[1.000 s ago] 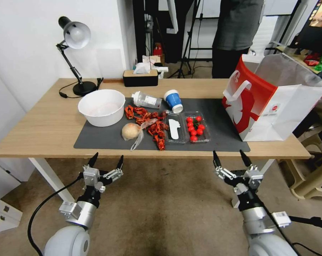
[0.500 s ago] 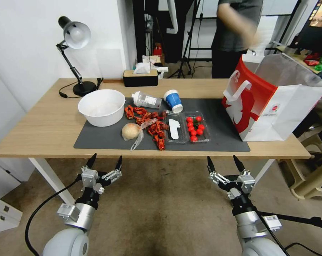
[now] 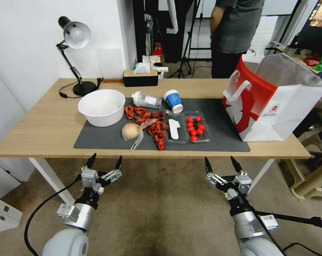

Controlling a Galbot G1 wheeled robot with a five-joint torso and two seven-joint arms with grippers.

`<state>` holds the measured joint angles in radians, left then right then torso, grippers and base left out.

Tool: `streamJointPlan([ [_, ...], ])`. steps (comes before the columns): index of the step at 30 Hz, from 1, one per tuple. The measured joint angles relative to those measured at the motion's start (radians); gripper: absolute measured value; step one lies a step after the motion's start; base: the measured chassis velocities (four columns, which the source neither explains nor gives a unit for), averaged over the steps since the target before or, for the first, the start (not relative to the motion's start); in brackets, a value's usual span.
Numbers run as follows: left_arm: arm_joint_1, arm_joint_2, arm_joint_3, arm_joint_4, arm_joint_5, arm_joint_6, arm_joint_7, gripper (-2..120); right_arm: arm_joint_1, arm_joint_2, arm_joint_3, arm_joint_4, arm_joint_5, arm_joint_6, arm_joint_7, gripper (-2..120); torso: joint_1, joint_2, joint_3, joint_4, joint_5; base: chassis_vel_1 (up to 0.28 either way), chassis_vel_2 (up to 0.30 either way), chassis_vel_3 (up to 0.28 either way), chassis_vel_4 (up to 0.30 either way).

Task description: Pick up the trash from the table and place it into the takeout bag.

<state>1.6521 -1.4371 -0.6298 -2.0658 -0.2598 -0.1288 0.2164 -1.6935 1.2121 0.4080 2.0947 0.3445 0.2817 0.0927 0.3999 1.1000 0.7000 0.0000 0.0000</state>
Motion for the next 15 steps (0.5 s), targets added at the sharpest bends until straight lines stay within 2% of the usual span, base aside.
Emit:
streamJointPlan([
  [4,-0.001,0.0,0.0,0.0,0.0,0.0,0.0,100,0.014,-0.006,-0.011,0.006,0.002,-0.019,0.011,100,0.0,0.0,0.0,-0.0002,0.0,0.0,0.0,0.0,0.0],
  [6,-0.002,0.001,0.002,0.004,0.001,0.0,0.001,100,0.066,-0.021,-0.037,0.024,0.023,-0.087,0.046,100,0.0,0.0,0.0,-0.0003,-0.0001,0.0,0.0,0.0,0.0],
  [7,-0.002,0.001,0.002,0.004,0.001,0.0,0.001,100,0.066,-0.021,-0.037,0.024,0.023,-0.087,0.046,100,0.0,0.0,0.0,-0.0003,-0.0001,0.0,0.0,0.0,0.0],
  [13,-0.002,-0.002,0.012,-0.008,0.019,-0.001,0.001,100,0.292,-0.096,-0.089,0.026,0.144,-0.262,0.108,100,0.0,0.0,0.0,0.0001,0.0,0.0,0.0,0.0,0.0],
  [15,-0.002,-0.002,0.013,-0.008,0.022,0.0,0.002,100,0.332,-0.113,-0.099,0.021,0.167,-0.289,0.117,100,0.0,0.0,0.0,0.0,0.0002,0.0,0.0,0.0,0.0],
])
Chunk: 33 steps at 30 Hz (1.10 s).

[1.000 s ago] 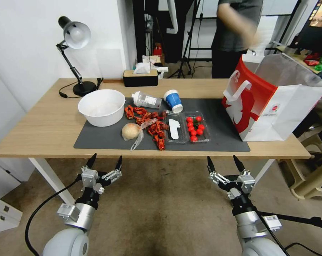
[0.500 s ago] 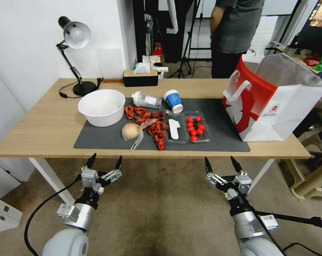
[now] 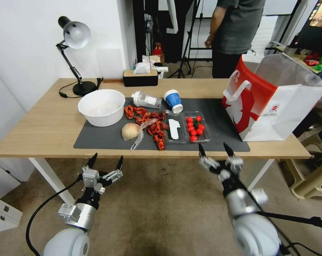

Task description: Pick up the trash from the table and place it into the takeout bag.

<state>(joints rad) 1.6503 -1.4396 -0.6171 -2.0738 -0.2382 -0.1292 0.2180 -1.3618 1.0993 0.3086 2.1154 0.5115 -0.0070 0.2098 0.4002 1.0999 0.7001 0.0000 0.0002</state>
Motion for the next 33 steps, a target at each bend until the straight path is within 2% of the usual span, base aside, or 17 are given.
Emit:
streamJointPlan([
  [2,0.002,-0.004,0.0,-0.003,0.003,-0.001,0.0,100,0.133,-0.05,-0.038,-0.039,0.058,-0.055,0.022,100,0.0,0.0,0.0,0.0001,-0.0003,0.0,0.0,0.0,0.0],
  [4,0.003,-0.007,0.0,-0.005,0.003,-0.002,0.0,100,0.188,-0.067,-0.058,-0.064,0.078,-0.072,0.027,100,0.0,0.0,0.0,-0.0001,0.0,0.0,0.0,0.0,0.0],
  [5,0.003,-0.01,-0.002,-0.007,0.004,-0.002,0.0,100,0.281,-0.088,-0.095,-0.106,0.118,-0.099,0.044,100,0.0,0.0,0.0,0.0,-0.0002,0.0,0.0,0.0,0.0],
  [6,0.003,-0.01,-0.002,-0.007,0.004,-0.002,0.0,100,0.281,-0.088,-0.095,-0.106,0.118,-0.099,0.044,100,0.0,0.0,0.0,0.0,-0.0002,0.0,0.0,0.0,0.0],
  [8,0.001,-0.011,-0.006,-0.008,0.004,-0.002,0.0,100,0.418,-0.103,-0.161,-0.186,0.181,-0.134,0.074,100,0.0,0.0,0.0,0.0001,0.0,0.0,0.0,0.0,0.0],
  [9,0.001,-0.011,-0.006,-0.008,0.004,-0.002,0.0,100,0.418,-0.103,-0.161,-0.186,0.181,-0.134,0.074,100,0.0,0.0,0.0,0.0001,0.0,0.0,0.0,0.0,0.0],
  [12,-0.001,-0.011,-0.012,-0.009,0.003,-0.001,-0.001,100,0.582,-0.101,-0.252,-0.301,0.24,-0.162,0.095,100,0.0,0.0,0.0,0.0,-0.0002,0.0,0.0,0.0,0.0],
  [13,-0.001,-0.011,-0.012,-0.009,0.003,-0.001,-0.001,100,0.582,-0.101,-0.252,-0.301,0.24,-0.162,0.095,100,0.0,0.0,0.0,0.0,-0.0002,0.0,0.0,0.0,0.0],
  [15,-0.003,-0.011,-0.015,-0.003,0.0,-0.001,-0.001,100,0.701,-0.087,-0.323,-0.388,0.284,-0.185,0.107,100,0.0,0.0,0.0,0.0,-0.0005,0.0,0.0,0.0,0.0],
  [16,-0.003,-0.011,-0.015,-0.003,0.0,-0.001,-0.001,100,0.701,-0.087,-0.323,-0.388,0.284,-0.185,0.107,100,0.0,0.0,0.0,0.0,-0.0005,0.0,0.0,0.0,0.0],
  [19,-0.006,-0.011,-0.017,-0.001,-0.002,-0.001,-0.002,100,0.841,-0.057,-0.411,-0.506,0.312,-0.228,0.118,100,0.0,0.0,0.0,0.0003,-0.0006,0.0,0.0,0.0,0.0],
  [20,-0.006,-0.011,-0.017,-0.001,-0.002,-0.001,-0.002,100,0.841,-0.057,-0.411,-0.506,0.312,-0.228,0.118,100,0.0,0.0,0.0,0.0003,-0.0006,0.0,0.0,0.0,0.0],
  [26,-0.009,-0.005,-0.02,0.0,-0.007,0.0,-0.002,100,0.991,-0.003,-0.517,-0.691,0.322,-0.298,0.122,100,0.0,0.0,0.0,-0.0001,-0.0002,0.0,0.0,0.0,0.0],
  [33,-0.009,0.0,-0.022,0.002,-0.016,0.0,-0.002,100,1.075,0.046,-0.596,-0.793,0.33,-0.316,0.12,100,0.0,0.0,0.0,0.0001,-0.0003,0.0,0.0,0.0,0.0],
])
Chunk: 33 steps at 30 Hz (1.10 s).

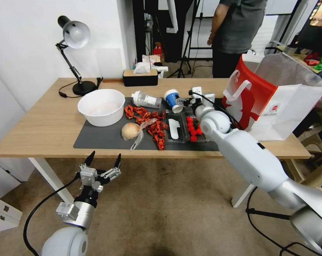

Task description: Pick up the trash from the table and place it into the takeout bag.

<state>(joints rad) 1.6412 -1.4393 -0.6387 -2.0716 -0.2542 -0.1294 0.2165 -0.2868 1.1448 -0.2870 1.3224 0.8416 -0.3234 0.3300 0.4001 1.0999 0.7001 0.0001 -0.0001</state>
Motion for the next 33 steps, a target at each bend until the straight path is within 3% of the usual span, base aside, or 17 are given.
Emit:
streamJointPlan([
  [8,-0.001,0.004,-0.006,0.007,-0.006,-0.002,0.0,100,0.058,0.042,-0.046,-0.093,-0.012,-0.085,0.009,100,0.0,0.0,0.0,-0.0002,0.0001,0.0,0.0,0.0,0.0],
  [17,-0.009,-0.001,0.007,0.018,-0.003,-0.003,0.001,100,0.087,0.083,-0.082,-0.175,-0.032,-0.11,-0.004,100,0.0,0.0,0.0,0.0001,0.0,0.0,0.0,0.0,0.0],
  [29,-0.008,0.003,0.001,0.02,-0.003,-0.003,0.001,100,0.092,0.109,-0.09,-0.193,-0.033,-0.145,0.054,100,0.0,0.0,0.0,-0.0001,0.0001,0.0,0.0,0.0,0.0],
  [33,-0.007,0.004,0.0,0.02,-0.004,-0.004,0.0,100,0.091,0.112,-0.088,-0.191,-0.029,-0.145,0.062,91,0.0,0.0,0.0,-0.0001,0.0001,0.0,0.0,0.0,0.0],
])
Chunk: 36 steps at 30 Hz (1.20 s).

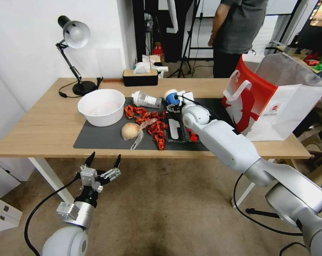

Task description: Pick up the trash from the table and place it into the takeout bag.

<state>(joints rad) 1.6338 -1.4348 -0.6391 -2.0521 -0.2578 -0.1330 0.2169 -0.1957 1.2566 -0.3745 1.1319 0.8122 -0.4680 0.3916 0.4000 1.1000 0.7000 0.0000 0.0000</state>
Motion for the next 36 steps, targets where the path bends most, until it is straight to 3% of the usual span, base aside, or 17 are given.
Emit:
streamJointPlan([
  [7,0.001,0.001,-0.001,-0.001,-0.001,-0.004,0.0,100,-0.019,-0.014,0.009,0.028,0.015,0.001,0.02,72,0.0,0.0,0.0,0.0,0.0,0.0,0.0,0.0,0.0],
  [12,0.001,0.001,-0.001,-0.002,-0.001,-0.006,-0.001,100,-0.039,-0.035,0.031,0.058,0.023,0.019,0.029,50,0.0,0.0,0.0,0.0,0.0001,0.0,0.0,0.0,0.0],
  [21,0.003,0.001,0.001,-0.007,0.001,-0.009,-0.001,100,-0.057,-0.079,0.057,0.115,0.021,0.063,0.02,34,0.0,0.0,0.0,0.0001,0.0003,0.0,0.0,0.0,0.0],
  [31,0.014,0.0,-0.01,-0.02,0.0,-0.015,-0.001,100,-0.149,-0.21,0.192,0.42,-0.103,0.129,0.024,27,0.0,0.0,0.0,0.0,0.0,0.0,0.0,0.0,0.0],
  [36,0.016,0.001,-0.012,-0.02,-0.002,-0.017,-0.002,100,-0.276,-0.318,0.314,0.644,-0.112,0.153,0.041,14,0.0,0.0,0.0,0.0,0.0,0.0,0.0,0.0,0.0],
])
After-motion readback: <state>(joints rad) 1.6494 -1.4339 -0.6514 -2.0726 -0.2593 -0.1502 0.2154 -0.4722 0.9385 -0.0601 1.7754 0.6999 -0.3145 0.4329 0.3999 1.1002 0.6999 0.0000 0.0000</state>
